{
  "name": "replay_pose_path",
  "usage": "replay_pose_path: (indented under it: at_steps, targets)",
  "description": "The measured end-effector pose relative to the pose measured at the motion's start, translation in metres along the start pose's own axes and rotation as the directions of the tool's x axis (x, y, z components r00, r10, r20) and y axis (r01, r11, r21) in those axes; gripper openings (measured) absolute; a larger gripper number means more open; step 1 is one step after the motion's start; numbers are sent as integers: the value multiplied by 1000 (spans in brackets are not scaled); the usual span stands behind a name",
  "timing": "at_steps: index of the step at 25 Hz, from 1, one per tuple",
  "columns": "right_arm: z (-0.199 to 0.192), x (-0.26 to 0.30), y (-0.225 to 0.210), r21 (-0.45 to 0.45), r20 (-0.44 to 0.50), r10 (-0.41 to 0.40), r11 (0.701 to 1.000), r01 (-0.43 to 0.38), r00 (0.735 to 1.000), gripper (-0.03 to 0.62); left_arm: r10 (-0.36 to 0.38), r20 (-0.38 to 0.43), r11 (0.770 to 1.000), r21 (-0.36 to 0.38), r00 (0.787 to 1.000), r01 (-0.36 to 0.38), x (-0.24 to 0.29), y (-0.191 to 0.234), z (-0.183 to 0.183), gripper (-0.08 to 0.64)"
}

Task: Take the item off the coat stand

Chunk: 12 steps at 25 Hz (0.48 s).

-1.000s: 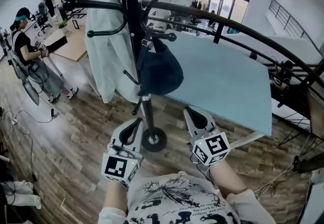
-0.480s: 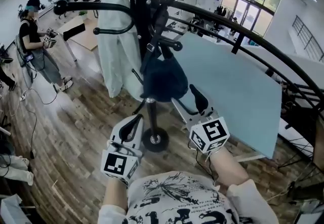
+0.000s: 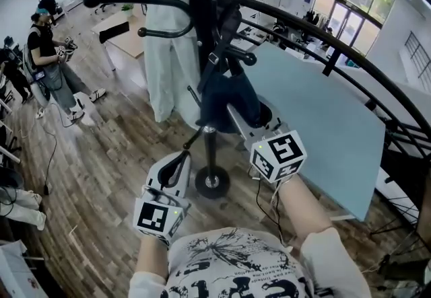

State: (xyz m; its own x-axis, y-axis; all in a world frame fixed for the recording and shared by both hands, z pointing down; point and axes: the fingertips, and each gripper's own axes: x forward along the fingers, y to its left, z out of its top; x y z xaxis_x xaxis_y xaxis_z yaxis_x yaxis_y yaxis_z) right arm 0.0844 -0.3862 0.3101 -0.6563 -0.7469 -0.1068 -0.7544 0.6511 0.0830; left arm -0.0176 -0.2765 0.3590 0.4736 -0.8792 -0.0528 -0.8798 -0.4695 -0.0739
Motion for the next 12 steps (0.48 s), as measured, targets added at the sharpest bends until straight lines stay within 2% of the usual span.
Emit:
replay_pose_path:
  at_steps: [1,5,12]
  targets:
    - [0,1,0,1,-1,-4,1000,4,1000,125,1,-1,1000,3,1000,-1,-1,0,0,5]
    - [2,1,5,-16,-4,-22,1000,22,1000,45,13,-1,1000,8,1000,-13,-6,6,2,5]
    - [20,-12,10,-46,26,-28,999,29,999,14,-6,-2,1000,-4,1000,6,-8,3,2,5]
